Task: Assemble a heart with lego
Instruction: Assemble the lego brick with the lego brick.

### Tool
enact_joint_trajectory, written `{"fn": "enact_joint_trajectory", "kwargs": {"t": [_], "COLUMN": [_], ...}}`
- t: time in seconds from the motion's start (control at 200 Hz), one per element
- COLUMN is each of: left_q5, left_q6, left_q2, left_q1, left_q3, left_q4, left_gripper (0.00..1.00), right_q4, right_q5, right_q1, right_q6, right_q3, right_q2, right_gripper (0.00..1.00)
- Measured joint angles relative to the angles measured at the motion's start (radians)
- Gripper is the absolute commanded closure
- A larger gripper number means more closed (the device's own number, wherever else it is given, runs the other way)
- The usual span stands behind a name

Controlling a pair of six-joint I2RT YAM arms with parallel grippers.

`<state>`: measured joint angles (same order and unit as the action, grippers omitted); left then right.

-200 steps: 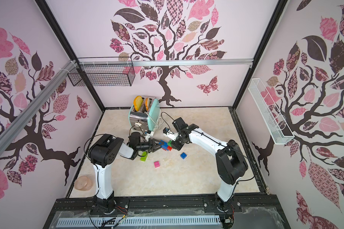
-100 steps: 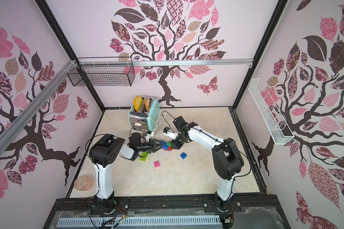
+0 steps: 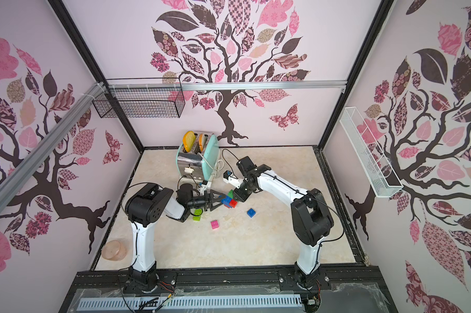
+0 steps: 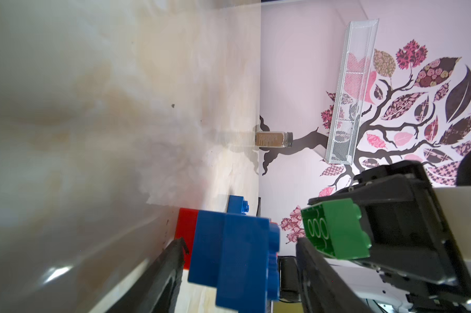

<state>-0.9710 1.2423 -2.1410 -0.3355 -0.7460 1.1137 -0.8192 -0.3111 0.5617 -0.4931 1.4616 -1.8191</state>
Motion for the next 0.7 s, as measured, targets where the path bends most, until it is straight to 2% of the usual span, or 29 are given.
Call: {"fn": "enact_joint_trajectory", "kwargs": {"t": [0.24,0.26,0.28,0.7], "left_q5": [0.006,0.007,0.008,0.035], "left_q6": [-0.001,-0.002,0.000,0.042], "left_q2": [0.018,0.018,0.018,0.039], "left_q1": [0.003,0.003,0.005,0.063], "left_q3": [0.004,0.004,0.005,0.030], "left_q4": [0.003,0.002,0.003,0.052], "left_gripper": [0.17,0.04,0.03,0.03], "right_q4": [-0.030,-0.033,-0.035,-0.100], "right_q5": [0.009,0.011,0.013,0.051], "right_q1": [0.039,0.043,0.049,0.070], "right_q6": [0.007,0.007,0.007,0.012], "right_q3": [0.076,0.082,0.089,0.168], "right_q2": [-0.047,-0.054,-0.063,-0.138], "right_gripper": [0.74,0.74,0.74,0.75]}}
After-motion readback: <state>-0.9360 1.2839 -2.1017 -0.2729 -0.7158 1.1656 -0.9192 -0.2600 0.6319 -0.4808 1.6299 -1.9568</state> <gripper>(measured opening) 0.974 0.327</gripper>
